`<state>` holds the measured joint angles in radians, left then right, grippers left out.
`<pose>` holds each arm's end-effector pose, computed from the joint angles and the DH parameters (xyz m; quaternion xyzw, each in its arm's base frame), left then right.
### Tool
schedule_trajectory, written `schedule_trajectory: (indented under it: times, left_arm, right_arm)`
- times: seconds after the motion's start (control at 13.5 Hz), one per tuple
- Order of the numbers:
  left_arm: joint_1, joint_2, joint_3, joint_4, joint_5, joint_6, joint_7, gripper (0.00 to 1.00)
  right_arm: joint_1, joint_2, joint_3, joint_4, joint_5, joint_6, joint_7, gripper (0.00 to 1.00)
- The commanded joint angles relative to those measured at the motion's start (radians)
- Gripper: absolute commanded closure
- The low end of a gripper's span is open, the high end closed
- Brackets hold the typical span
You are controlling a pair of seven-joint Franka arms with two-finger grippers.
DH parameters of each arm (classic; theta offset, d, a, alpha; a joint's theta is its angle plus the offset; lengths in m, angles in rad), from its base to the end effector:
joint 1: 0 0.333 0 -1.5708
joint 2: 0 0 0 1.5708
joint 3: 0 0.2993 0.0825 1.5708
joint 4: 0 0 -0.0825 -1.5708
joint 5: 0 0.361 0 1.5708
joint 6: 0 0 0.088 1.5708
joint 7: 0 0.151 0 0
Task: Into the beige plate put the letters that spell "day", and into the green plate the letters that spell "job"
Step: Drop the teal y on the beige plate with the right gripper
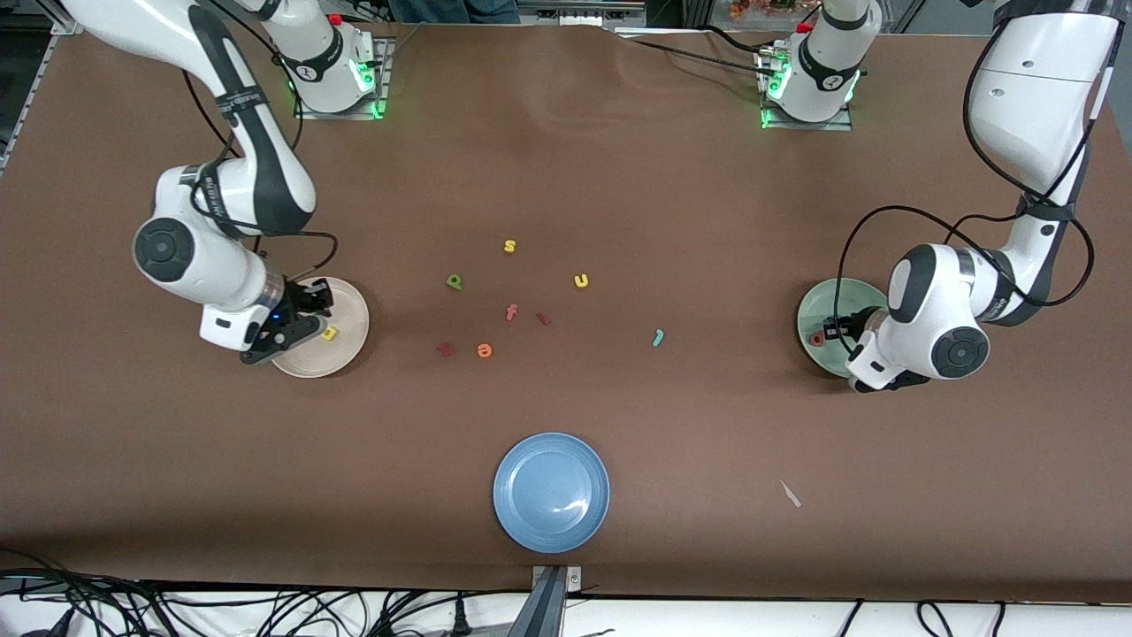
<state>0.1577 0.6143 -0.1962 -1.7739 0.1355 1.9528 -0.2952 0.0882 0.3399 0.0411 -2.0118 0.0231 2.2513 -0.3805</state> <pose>0.5655 -0.0075 0.1544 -0.9736 -0.0928 0.2061 0.0321 0.5596 0.0743 0.2333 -0.9685 -0.2435 0.0477 0.0217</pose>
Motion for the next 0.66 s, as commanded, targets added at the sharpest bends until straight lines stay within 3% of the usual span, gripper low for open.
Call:
schedule_trajectory:
  times: [0.0,0.07,0.15,0.3,0.59]
  left_arm:
    - [-0.024,-0.089,-0.032,0.005,-0.043,-0.037,-0.077,0.0]
    - [-0.026,-0.102,-0.06,0.022,-0.081,-0.04,-0.149,0.0]
    - [-0.027,-0.105,-0.099,0.034,-0.097,-0.04,-0.233,0.0]
    - [-0.043,-0.1,-0.167,0.056,-0.094,-0.029,-0.387,0.0]
    - [-0.2,-0.024,-0.175,0.088,-0.085,0.147,-0.591,0.0]
  right_arm:
    - [-0.005,-0.012,0.009,-0.054,-0.002,0.039,-0.015,0.37]
    - [-0.005,-0.012,0.009,-0.054,0.0,0.039,-0.014,0.35]
    - [-0.005,-0.012,0.009,-0.051,0.003,0.039,-0.003,0.26]
    - [-0.001,-0.001,0.016,-0.039,0.017,0.043,0.023,0.26]
    - [0.148,0.074,0.017,0.065,0.02,0.048,0.285,0.25]
